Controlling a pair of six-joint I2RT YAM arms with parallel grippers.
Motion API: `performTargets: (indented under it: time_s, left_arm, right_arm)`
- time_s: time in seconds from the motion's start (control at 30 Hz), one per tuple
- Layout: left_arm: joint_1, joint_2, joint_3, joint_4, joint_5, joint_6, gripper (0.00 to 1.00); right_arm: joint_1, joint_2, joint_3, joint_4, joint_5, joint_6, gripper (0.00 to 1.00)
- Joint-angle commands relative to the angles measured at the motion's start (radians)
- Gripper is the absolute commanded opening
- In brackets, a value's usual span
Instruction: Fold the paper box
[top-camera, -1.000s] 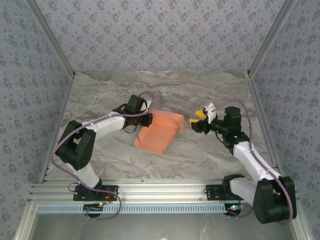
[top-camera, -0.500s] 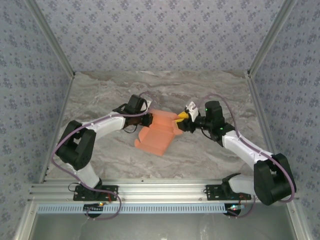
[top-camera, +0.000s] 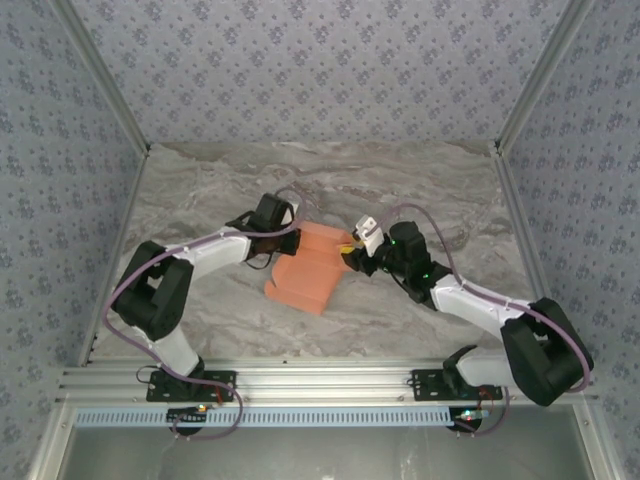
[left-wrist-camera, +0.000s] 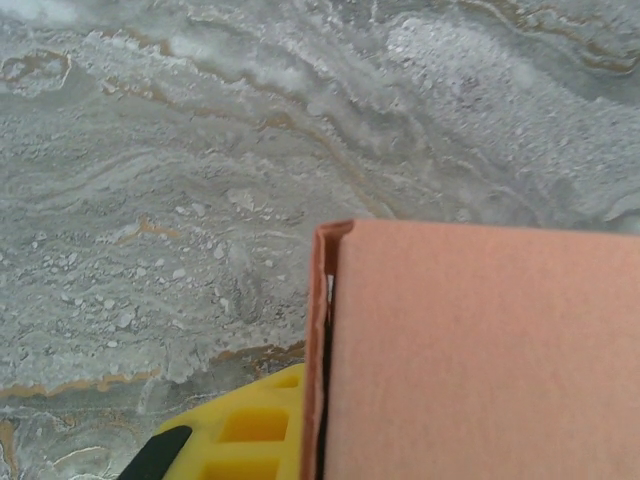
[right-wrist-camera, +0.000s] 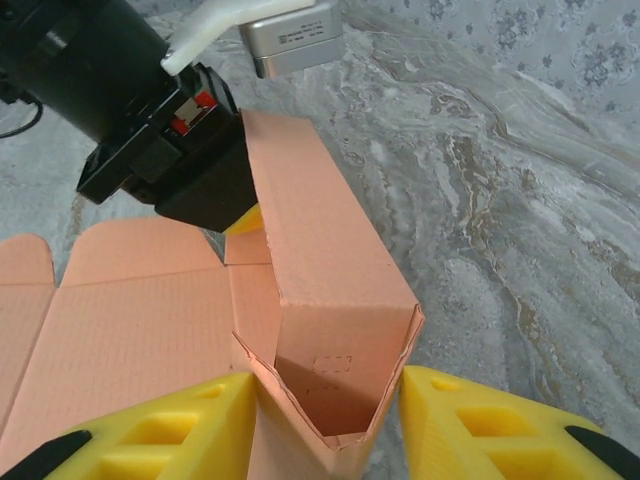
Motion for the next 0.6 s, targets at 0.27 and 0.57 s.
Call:
performTargets:
  time_s: [0.27, 0.57]
  left_arm:
    - [-0.016, -0.003, -0.021, 0.101, -0.145, -0.072, 0.0]
    - [-0.015, 0.025, -0.017, 0.108, -0.122, -0.097, 0.0]
  right_arm:
    - [-0.011, 0.104, -0.016, 0.076, 0.02, -0.025, 0.49]
    - [-0.043, 0.216, 0.058, 0.052, -0.091, -0.053, 0.43]
